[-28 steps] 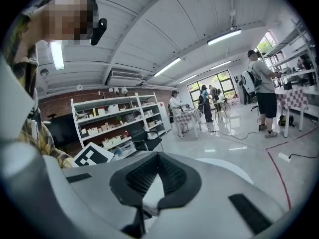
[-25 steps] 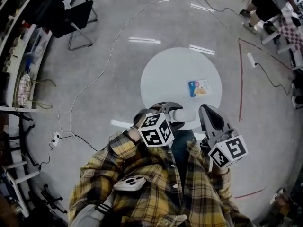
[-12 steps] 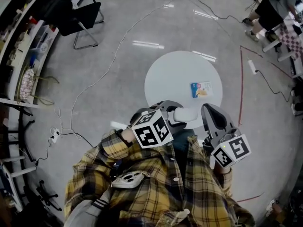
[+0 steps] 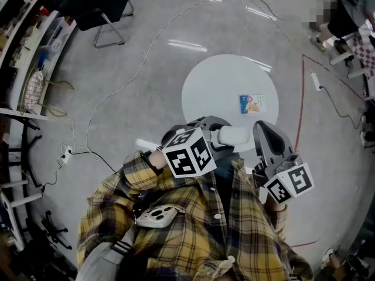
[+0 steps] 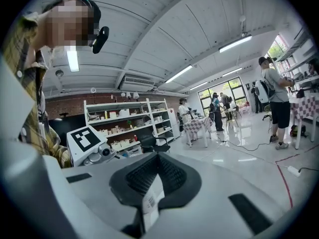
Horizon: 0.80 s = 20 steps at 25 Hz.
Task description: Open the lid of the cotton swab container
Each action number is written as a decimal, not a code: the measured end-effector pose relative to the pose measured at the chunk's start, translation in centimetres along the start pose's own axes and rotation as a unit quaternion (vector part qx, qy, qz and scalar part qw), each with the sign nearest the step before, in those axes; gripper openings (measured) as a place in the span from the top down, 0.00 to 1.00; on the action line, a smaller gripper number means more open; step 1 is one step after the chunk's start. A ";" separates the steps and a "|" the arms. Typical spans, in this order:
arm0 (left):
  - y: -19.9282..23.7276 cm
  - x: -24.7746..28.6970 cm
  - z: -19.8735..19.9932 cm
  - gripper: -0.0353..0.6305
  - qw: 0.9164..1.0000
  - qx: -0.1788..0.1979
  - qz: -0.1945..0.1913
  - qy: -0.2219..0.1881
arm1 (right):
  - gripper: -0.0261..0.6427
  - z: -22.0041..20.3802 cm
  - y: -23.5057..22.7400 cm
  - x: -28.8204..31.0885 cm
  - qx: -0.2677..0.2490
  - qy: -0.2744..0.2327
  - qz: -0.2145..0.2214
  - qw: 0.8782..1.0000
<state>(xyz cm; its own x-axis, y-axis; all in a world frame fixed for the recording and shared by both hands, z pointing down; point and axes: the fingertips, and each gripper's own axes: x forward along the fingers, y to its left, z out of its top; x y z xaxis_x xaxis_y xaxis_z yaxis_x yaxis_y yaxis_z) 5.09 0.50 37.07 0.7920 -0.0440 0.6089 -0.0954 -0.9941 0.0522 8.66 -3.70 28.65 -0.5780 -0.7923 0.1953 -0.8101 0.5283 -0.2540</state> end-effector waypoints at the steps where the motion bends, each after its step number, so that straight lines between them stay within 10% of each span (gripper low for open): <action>1: 0.0 0.0 0.0 0.59 1.000 0.000 0.000 0.000 | 0.94 -0.1 0.0 -0.1 0.000 0.001 0.001 1.000; 20: -1.0 -1.1 0.5 0.59 1.000 -0.001 -0.012 -0.013 | 0.93 1.0 3.6 -0.5 -0.030 -0.023 0.119 0.992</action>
<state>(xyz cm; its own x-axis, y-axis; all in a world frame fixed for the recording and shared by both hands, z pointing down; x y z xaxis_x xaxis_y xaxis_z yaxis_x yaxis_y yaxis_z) 4.62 1.50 35.99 0.8092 -0.0228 0.5872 -0.0770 -0.9947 0.0676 6.13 -1.72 26.66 -0.7492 -0.6557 0.0933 -0.6569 0.7176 -0.2314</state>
